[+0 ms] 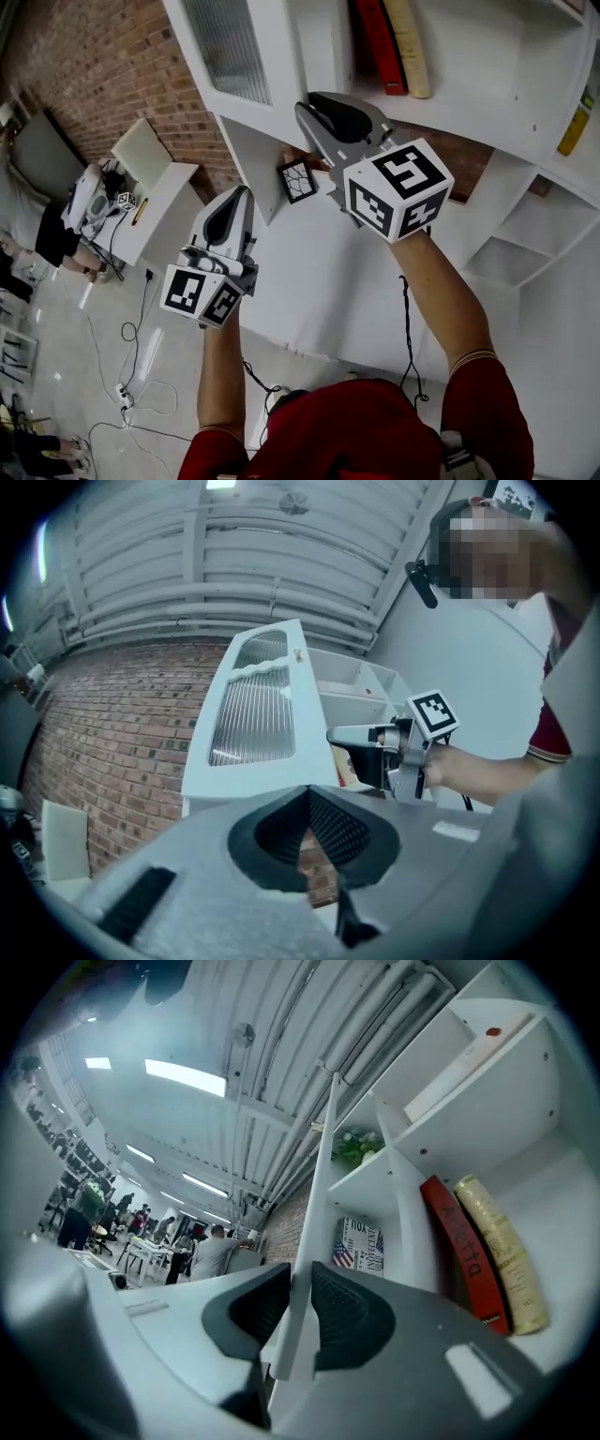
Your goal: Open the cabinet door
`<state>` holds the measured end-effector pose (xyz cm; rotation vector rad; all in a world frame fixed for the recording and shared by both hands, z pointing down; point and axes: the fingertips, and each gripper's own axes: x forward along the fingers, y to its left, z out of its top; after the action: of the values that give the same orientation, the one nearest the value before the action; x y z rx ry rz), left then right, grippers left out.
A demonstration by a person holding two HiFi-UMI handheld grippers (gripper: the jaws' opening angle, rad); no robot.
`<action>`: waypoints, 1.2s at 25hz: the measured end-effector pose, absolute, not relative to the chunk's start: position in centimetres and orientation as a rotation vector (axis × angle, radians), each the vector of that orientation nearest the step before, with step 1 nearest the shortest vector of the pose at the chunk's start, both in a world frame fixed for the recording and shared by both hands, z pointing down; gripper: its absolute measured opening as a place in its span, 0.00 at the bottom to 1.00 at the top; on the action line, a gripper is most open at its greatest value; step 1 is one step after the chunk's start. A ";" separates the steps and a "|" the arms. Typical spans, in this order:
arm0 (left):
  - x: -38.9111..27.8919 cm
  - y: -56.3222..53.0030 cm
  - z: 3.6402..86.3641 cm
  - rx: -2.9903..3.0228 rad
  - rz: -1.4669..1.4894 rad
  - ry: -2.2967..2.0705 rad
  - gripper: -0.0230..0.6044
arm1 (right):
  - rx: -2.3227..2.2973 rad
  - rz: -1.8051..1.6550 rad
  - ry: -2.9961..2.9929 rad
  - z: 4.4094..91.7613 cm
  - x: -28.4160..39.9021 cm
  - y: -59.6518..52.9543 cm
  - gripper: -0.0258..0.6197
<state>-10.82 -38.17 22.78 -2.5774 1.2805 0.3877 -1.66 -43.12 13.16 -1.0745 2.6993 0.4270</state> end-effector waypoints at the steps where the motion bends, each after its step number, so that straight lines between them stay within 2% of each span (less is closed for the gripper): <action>1: -11.4 -37.8 22.9 -2.577 0.385 1.284 0.04 | -1.082 0.427 2.687 13.2 -2.1 -42.6 0.14; 10: -16.9 -35.7 22.7 -2.614 0.381 1.208 0.04 | -1.197 0.421 2.583 13.1 -5.5 -39.4 0.13; 30: -27.6 -33.1 22.4 -2.683 0.454 1.073 0.04 | -1.221 0.546 2.558 12.6 -18.5 -33.6 0.15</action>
<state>-27.58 -33.06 22.38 -2.6827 1.0734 0.4541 -18.52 -33.62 12.63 -1.2211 2.5575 0.5462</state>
